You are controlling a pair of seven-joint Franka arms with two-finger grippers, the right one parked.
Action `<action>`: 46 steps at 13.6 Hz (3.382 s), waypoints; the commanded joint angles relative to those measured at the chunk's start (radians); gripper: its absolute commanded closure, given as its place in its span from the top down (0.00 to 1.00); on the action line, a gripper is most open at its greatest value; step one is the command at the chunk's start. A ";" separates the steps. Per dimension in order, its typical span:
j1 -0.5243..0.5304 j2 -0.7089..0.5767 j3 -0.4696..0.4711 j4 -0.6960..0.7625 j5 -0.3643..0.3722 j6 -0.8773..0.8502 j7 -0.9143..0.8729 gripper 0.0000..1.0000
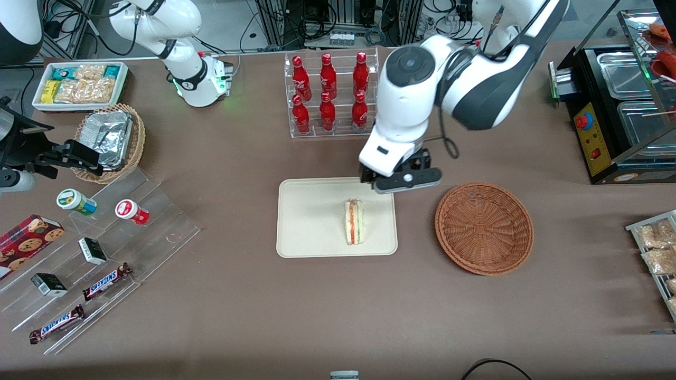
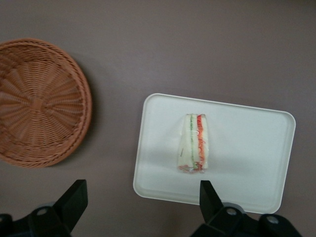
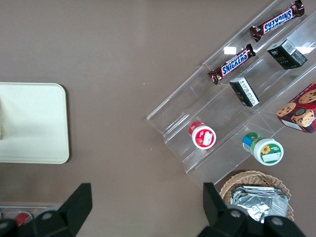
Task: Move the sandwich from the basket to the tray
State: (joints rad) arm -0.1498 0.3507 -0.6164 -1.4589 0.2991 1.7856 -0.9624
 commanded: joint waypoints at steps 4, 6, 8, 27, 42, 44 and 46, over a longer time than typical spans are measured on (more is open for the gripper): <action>0.042 -0.084 0.009 0.032 -0.023 -0.112 0.030 1.00; 0.044 -0.130 0.068 0.028 -0.066 -0.141 0.121 1.00; 0.047 -0.176 0.133 0.026 -0.122 -0.179 0.258 1.00; 0.236 -0.309 0.388 0.029 -0.264 -0.479 0.872 1.00; 0.079 -0.302 0.503 0.014 -0.261 -0.482 0.864 1.00; 0.078 -0.303 0.503 0.014 -0.261 -0.482 0.863 1.00; 0.081 -0.323 0.503 0.011 -0.264 -0.483 0.861 1.00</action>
State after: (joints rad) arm -0.0510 0.0602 -0.1315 -1.4406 0.0484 1.3121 -0.1032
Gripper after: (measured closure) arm 0.000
